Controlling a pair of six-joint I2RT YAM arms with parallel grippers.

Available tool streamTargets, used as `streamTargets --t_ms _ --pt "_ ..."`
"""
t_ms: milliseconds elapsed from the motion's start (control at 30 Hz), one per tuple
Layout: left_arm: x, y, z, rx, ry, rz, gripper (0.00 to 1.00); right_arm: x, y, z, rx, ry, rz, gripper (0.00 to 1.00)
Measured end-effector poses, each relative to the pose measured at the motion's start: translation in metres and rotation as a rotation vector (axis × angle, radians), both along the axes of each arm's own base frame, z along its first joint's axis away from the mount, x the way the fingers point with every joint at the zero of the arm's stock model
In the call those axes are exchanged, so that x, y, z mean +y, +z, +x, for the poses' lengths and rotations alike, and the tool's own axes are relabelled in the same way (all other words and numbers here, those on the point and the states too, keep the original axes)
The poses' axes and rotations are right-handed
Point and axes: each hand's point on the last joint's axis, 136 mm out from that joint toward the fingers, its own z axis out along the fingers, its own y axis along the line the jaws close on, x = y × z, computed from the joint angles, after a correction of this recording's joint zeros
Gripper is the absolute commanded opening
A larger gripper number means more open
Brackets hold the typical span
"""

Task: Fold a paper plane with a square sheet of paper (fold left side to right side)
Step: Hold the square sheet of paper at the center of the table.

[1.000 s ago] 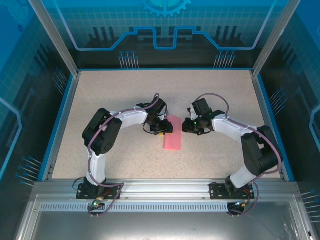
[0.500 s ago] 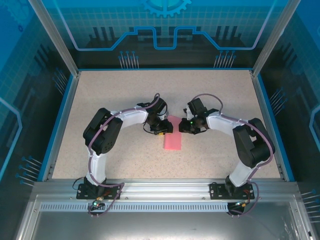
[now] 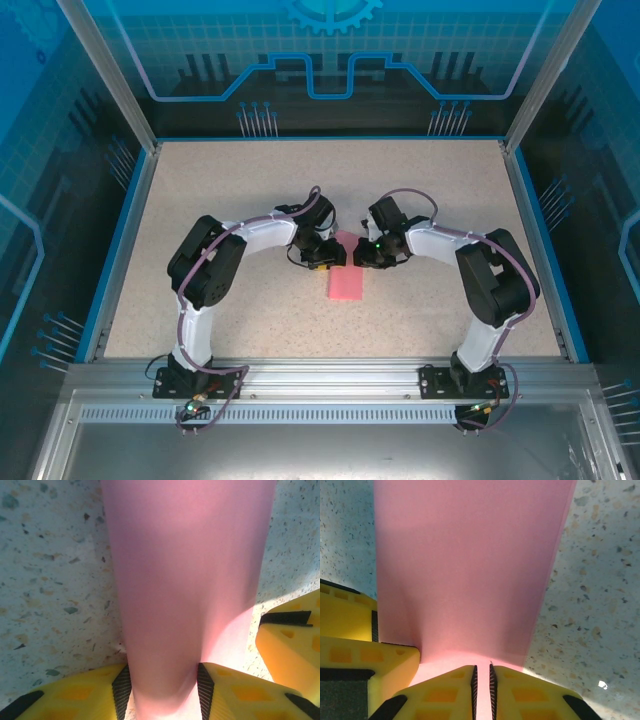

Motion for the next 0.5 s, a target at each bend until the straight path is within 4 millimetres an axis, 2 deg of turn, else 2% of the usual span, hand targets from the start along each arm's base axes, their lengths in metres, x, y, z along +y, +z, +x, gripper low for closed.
streamTargets --t_ms 500 --pt "0.0 -0.0006 -0.0004 -0.005 -0.017 0.007 0.44 -0.0012 -0.0065 -0.0013 0.026 -0.001 -0.017 0.17"
